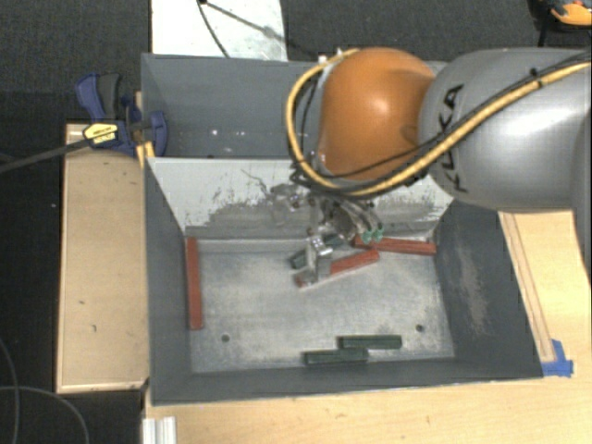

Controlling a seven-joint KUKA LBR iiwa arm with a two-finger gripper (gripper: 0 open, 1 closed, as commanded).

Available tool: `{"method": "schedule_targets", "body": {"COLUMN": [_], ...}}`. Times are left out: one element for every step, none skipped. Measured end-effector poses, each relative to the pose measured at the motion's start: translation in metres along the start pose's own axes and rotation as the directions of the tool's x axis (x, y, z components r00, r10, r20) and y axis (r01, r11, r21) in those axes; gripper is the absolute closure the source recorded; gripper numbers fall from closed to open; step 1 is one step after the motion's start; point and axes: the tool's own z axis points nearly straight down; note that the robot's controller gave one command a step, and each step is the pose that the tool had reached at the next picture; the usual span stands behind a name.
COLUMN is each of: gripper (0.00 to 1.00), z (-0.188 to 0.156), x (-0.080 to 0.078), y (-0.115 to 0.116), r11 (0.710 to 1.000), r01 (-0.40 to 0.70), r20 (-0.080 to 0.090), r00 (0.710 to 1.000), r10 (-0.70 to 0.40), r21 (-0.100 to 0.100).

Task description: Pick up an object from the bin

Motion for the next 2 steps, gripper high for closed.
{"method": "schedule_targets", "body": {"gripper": [1.0, 0.0], "z": [0.0488, 0.0488], "x": [-0.0002, -0.0002], "y": [0.0113, 0.0113], "r11": [0.997, 0.997], "r01": [-0.077, -0.078], "r20": [-0.004, -0.004], "r00": [0.997, 0.997], "r10": [0.077, 0.078], "r21": [0.0, -0.001]}}
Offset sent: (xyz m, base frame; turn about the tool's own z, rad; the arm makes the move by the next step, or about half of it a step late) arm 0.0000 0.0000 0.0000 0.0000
